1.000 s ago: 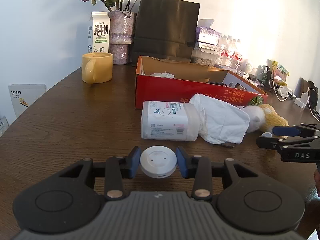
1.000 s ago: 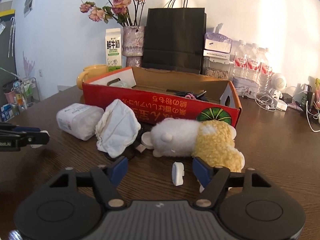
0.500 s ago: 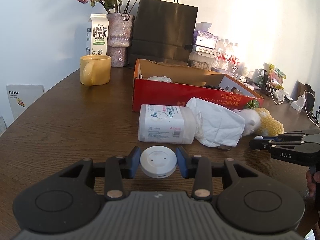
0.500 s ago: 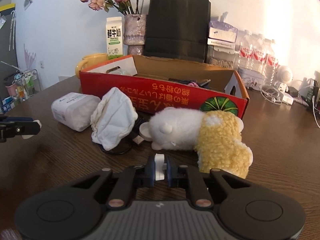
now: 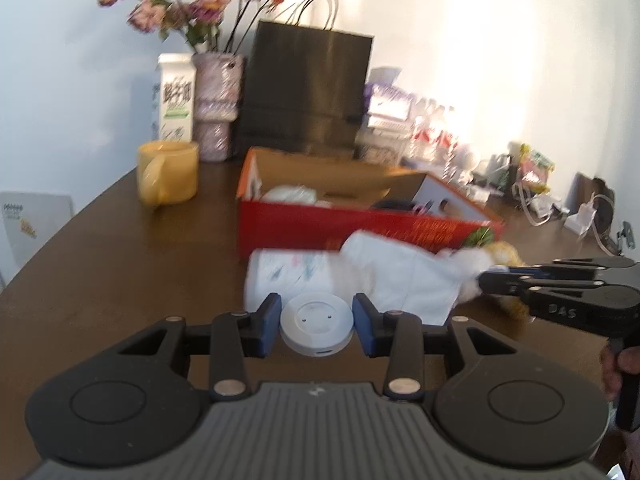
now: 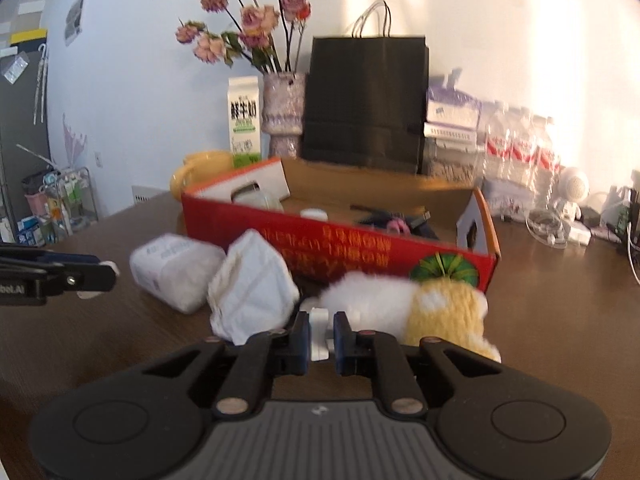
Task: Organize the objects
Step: 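Carry the lid and plug into the box and open both tools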
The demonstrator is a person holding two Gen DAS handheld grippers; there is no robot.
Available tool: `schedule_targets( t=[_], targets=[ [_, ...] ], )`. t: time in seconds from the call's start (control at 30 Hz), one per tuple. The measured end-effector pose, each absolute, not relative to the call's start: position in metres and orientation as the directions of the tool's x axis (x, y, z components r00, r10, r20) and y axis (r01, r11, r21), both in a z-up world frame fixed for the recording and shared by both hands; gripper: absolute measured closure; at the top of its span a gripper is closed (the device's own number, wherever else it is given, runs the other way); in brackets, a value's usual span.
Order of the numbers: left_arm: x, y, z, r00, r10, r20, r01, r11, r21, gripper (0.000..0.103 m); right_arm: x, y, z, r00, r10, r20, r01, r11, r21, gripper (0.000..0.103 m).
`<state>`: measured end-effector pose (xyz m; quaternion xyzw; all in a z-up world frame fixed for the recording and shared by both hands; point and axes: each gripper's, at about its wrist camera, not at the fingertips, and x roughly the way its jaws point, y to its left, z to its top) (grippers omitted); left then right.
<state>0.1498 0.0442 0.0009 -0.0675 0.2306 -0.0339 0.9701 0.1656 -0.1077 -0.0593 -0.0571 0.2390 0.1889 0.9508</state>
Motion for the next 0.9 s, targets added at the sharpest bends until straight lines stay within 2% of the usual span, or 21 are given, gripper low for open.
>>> schedule_targets(
  t=[0.47,0.67,0.9],
  targets=[
    [0.205,0.006,0.055,0.944,-0.164,-0.285,0.125,0.980,-0.152,0.063,0.206,-0.084,-0.009,0.866,0.357,-0.350,-0.391,0.920,-0.028,0.092],
    [0.241,0.006,0.066,0.955,-0.140,-0.261,0.098,0.981,-0.168,0.063,0.242,-0.081,0.004,0.883,0.335,-0.329,-0.366,0.930,-0.033,0.092],
    [0.297,0.009,0.065,0.955,-0.100,-0.278,0.054,0.984,-0.168,0.063,0.286,-0.080,0.007,0.891,0.313,-0.329,-0.341,0.940,-0.029,0.092]
  ],
)
